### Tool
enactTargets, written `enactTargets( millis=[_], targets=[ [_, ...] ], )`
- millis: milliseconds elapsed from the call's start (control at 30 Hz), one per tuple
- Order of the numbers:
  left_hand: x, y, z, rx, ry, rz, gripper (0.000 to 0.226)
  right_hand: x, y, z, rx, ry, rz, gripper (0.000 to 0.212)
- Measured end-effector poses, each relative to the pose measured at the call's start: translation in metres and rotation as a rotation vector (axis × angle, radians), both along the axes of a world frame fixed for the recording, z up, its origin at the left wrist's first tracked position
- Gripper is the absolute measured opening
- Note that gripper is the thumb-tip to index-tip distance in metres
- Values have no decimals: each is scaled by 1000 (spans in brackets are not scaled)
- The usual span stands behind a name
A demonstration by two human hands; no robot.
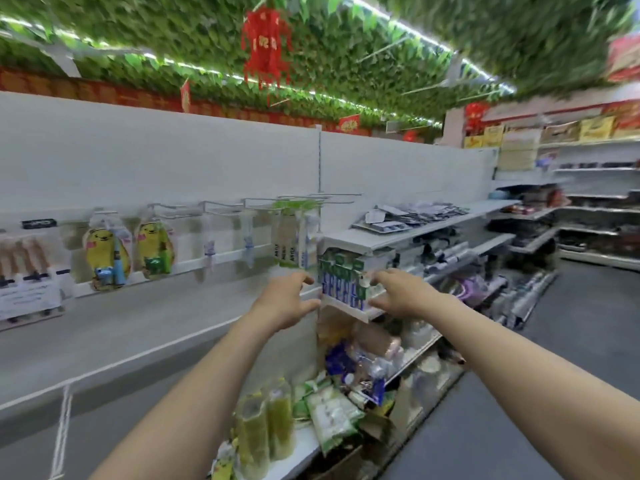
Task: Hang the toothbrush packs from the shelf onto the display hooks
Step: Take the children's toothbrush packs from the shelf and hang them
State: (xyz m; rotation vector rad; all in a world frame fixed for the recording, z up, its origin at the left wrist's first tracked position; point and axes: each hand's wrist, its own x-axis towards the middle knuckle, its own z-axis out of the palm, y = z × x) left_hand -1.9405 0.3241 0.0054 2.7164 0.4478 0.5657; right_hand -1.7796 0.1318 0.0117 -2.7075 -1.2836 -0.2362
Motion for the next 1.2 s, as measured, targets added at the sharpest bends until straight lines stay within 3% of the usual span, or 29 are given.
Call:
enactTargets(
  millis=[367, 833, 1200],
  targets=[
    [225, -98, 33, 126, 46, -151, 55, 192, -118, 27, 80, -6, -130, 56],
    [607, -115, 56, 162, -4, -247, 52, 539, -148, 70, 108, -57, -197, 56],
    [861, -145, 36, 191, 89, -203, 56, 806, -180, 52, 70, -24, -116, 50]
  ],
)
